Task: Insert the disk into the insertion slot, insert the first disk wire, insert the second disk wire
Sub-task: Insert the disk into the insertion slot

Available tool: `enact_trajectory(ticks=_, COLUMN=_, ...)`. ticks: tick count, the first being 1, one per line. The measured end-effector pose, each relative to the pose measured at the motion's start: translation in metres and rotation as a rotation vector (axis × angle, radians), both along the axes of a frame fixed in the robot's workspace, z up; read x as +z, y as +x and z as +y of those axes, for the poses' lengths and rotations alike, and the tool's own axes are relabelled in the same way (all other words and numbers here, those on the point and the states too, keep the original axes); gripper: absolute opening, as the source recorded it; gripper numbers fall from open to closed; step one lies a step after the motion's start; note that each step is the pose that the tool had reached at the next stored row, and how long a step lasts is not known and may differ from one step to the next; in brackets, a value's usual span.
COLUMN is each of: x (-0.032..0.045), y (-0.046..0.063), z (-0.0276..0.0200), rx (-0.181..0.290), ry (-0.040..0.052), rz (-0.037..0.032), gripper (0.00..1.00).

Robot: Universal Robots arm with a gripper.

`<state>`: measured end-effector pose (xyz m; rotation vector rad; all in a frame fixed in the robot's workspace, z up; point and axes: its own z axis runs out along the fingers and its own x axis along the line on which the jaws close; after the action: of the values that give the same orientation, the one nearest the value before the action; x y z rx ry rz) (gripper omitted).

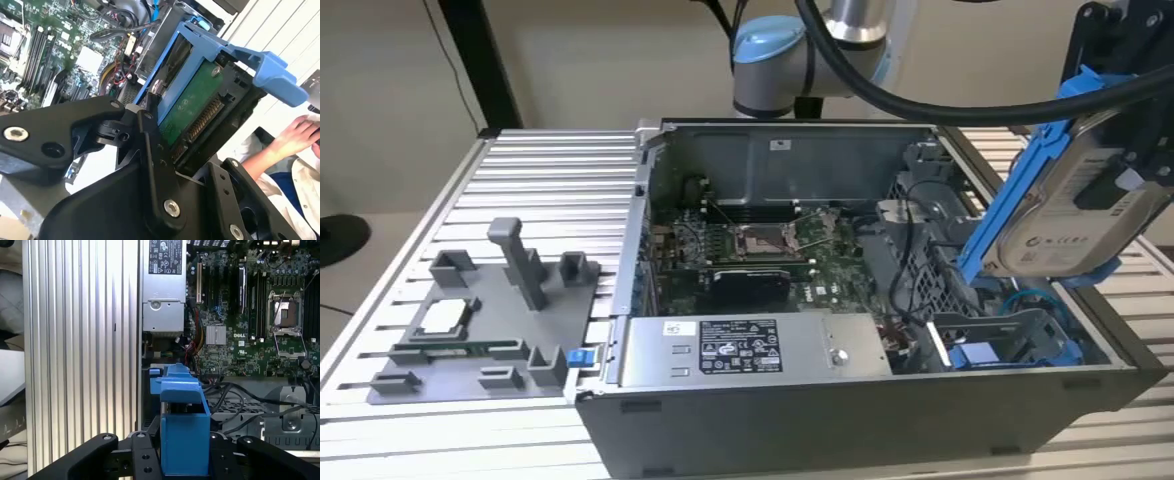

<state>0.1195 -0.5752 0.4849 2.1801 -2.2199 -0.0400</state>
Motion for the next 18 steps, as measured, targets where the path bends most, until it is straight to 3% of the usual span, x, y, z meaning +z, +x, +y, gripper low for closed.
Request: enact_trajectory(ticks=18, x=-0.005, y=0.0032, z=0.0, rx=0.0, ry=0.0001, rz=-0.0002, gripper=0.0)
